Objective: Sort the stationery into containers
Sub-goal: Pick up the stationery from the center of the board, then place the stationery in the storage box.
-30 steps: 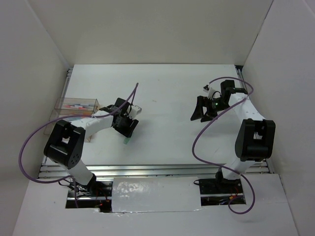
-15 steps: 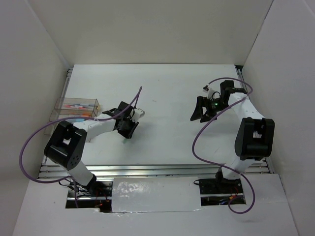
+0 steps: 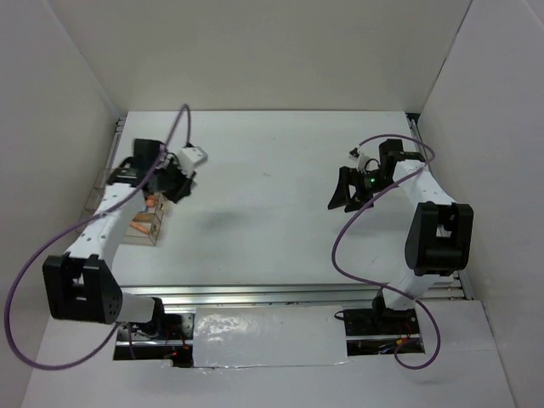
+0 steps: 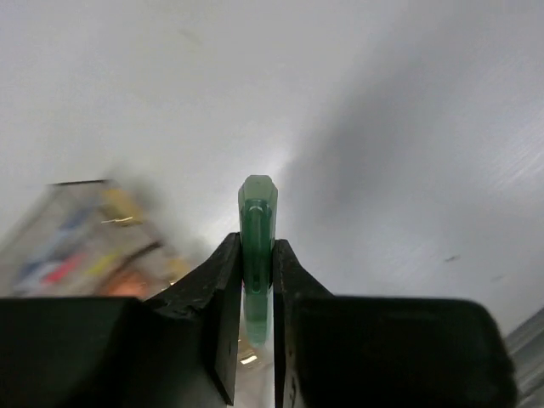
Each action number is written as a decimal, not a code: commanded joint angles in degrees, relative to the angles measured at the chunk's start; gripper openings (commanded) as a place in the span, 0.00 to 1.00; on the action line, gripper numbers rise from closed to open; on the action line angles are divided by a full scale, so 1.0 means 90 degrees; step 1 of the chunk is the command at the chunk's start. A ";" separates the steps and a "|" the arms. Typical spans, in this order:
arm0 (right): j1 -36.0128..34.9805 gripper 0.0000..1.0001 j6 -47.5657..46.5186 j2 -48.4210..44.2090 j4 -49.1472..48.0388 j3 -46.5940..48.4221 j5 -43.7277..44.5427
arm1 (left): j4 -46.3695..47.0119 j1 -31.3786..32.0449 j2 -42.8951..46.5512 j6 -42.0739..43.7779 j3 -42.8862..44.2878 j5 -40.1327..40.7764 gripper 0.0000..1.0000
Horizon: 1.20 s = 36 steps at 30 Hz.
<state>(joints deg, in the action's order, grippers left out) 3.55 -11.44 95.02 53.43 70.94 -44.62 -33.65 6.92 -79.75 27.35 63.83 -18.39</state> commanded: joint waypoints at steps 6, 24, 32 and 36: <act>-0.0258 0.89 -0.0028 0.0145 -0.0077 0.0282 -0.0130 | -0.3630 -0.3079 -0.0580 0.6506 0.1538 -0.2047 0.00; -0.0668 0.89 -0.0106 0.0536 0.0108 0.0497 -0.0159 | -0.3909 -0.4255 -0.2018 0.9198 0.1297 -0.1111 0.23; -0.0688 0.89 -0.0106 0.0487 0.0147 0.0536 -0.0101 | -0.4122 -0.4304 -0.1941 0.8993 0.1803 -0.1207 0.56; -0.0678 0.89 -0.0125 0.0292 0.0177 0.0487 -0.0052 | -0.4416 -0.4177 -0.1745 0.8057 0.2964 -0.1481 0.61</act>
<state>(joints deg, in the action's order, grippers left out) -2.02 -11.62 99.74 53.98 73.41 -44.82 -70.54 -31.24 -99.33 105.45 83.90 -27.35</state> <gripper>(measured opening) 0.888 0.596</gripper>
